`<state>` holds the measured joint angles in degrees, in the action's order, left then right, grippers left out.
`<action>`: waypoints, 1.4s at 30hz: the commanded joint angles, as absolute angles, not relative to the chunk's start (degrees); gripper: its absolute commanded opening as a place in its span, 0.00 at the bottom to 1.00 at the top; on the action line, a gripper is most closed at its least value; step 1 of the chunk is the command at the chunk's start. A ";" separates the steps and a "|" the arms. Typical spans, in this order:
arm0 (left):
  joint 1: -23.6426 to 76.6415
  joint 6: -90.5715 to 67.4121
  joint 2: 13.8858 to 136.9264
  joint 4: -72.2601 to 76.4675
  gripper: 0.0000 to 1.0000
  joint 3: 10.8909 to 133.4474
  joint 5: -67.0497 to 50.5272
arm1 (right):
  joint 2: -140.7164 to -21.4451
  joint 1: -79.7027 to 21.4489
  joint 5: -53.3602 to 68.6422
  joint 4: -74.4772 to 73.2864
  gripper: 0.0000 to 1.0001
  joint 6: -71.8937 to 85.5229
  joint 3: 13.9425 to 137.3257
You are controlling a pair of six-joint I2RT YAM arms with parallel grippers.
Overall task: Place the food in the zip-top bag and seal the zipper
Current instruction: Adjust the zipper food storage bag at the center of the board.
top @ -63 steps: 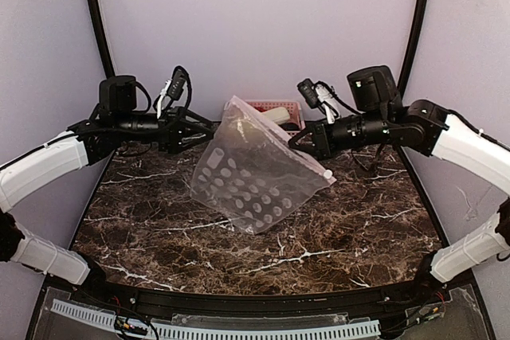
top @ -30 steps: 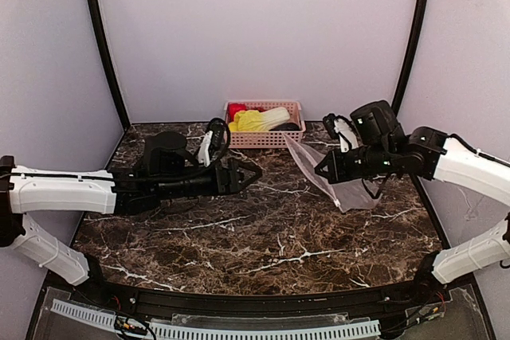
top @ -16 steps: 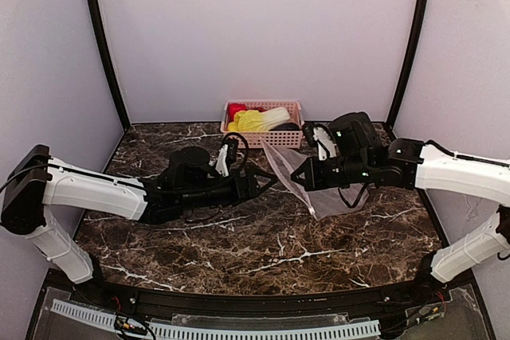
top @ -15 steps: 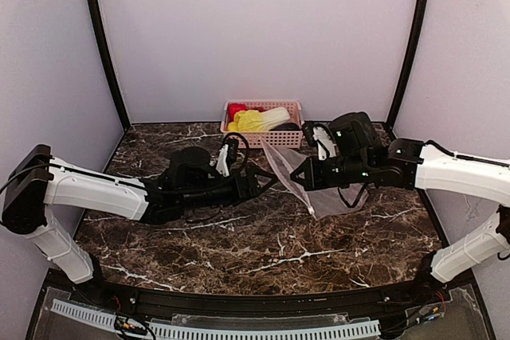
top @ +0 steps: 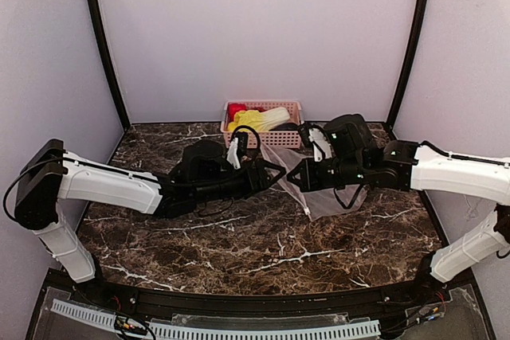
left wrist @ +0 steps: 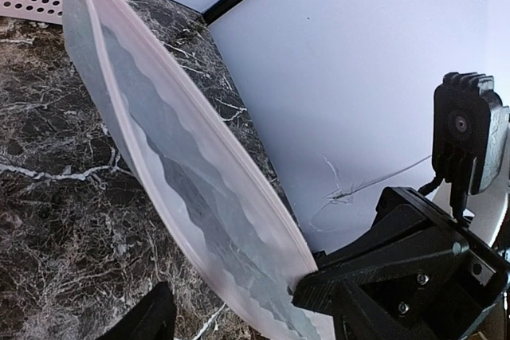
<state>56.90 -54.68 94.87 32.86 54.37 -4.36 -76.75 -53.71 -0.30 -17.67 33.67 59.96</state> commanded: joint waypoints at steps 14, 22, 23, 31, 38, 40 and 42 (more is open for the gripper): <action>57.22 -54.22 98.41 26.73 0.58 58.05 -1.54 | -76.86 -54.75 -3.53 -16.00 0.00 32.07 59.66; 57.17 -54.27 100.16 24.80 0.37 60.04 -2.51 | -77.30 -54.99 -5.98 -16.94 0.00 32.18 60.15; 57.18 -54.13 100.09 24.22 0.33 60.08 -2.27 | -77.22 -55.01 -6.67 -17.26 0.00 32.10 60.33; 57.11 -51.89 99.56 16.16 0.09 60.17 3.17 | -73.61 -55.02 -14.67 -21.96 0.00 31.27 62.02; 56.92 -50.28 99.63 10.51 0.07 60.86 7.09 | -68.40 -55.10 -16.95 -22.92 0.00 31.29 61.53; 56.90 -50.32 99.86 10.39 0.07 60.90 7.13 | -67.33 -55.18 -16.88 -22.17 0.00 31.33 60.97; 56.93 -50.36 100.07 10.67 0.07 61.08 6.75 | -66.90 -55.26 -16.66 -21.50 0.00 31.13 60.44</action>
<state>56.90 -51.51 99.85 14.04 59.96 5.04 -68.53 -54.46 -15.03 -22.76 31.70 60.34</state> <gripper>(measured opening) 0.071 0.005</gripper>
